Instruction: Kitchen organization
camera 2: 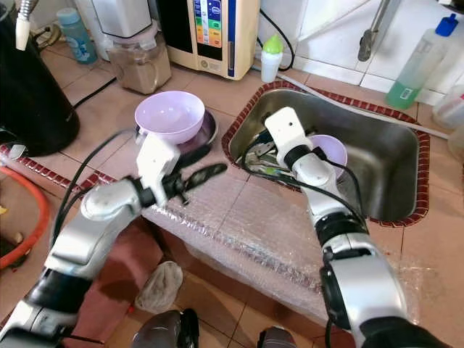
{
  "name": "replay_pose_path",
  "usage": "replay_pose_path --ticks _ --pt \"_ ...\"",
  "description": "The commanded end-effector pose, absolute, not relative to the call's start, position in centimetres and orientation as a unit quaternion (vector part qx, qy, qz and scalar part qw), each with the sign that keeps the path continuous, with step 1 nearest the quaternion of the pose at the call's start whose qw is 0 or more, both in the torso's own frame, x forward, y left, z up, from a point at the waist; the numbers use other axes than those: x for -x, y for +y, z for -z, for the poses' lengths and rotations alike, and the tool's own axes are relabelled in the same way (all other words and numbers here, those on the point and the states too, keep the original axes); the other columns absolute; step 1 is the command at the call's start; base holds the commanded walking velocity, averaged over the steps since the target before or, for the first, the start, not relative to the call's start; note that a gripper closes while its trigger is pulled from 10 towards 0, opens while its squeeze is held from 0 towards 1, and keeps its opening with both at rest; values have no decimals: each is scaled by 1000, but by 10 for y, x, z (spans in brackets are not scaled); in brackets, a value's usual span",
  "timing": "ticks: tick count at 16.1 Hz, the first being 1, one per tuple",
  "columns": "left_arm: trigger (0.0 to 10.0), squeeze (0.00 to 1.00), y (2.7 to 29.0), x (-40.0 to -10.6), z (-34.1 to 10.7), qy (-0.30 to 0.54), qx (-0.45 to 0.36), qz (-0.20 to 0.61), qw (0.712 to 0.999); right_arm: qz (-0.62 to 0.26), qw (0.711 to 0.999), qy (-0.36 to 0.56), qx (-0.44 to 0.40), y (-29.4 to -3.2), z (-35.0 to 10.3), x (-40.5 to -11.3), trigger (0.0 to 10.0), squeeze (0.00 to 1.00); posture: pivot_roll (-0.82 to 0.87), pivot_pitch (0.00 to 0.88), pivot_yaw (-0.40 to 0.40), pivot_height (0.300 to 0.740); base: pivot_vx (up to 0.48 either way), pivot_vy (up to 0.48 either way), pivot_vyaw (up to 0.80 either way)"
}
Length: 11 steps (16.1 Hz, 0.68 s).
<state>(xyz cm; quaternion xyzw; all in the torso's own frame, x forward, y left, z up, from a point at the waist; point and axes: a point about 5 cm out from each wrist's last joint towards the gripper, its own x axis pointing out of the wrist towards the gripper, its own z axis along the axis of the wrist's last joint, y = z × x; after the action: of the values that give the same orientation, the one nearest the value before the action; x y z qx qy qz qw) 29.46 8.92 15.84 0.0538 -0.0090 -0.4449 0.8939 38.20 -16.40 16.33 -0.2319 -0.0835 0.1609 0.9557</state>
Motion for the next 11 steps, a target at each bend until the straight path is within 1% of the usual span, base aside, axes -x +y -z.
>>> replay_pose_path --ticks 1,2,5,7,10,11 --pt "10000 1000 89 -291 -159 -2 -50 452 891 -159 957 -86 228 -161 -165 -384 2353 0 67 89 53 740 0 0 0" --pt "10000 1000 90 -290 -159 -1 -52 451 891 -153 959 -79 225 -161 -162 -384 10000 1000 73 88 50 740 0 0 0" --pt "10000 1000 91 -290 -159 6 -49 446 894 -180 959 -65 208 -150 -149 -381 10000 1000 79 86 46 740 0 0 0" --pt "10000 1000 94 -292 -159 5 -50 440 897 -197 956 -61 207 -149 -145 -378 10000 1000 72 85 42 740 0 0 0" --pt "10000 1000 103 -302 -170 -25 -30 382 923 -203 959 -50 192 -151 -132 -371 10000 1000 56 81 29 740 0 0 0" --pt "10000 1000 112 -311 -178 -43 -8 334 942 -197 963 -51 175 -153 -125 -365 10000 1000 51 81 29 740 0 0 0"
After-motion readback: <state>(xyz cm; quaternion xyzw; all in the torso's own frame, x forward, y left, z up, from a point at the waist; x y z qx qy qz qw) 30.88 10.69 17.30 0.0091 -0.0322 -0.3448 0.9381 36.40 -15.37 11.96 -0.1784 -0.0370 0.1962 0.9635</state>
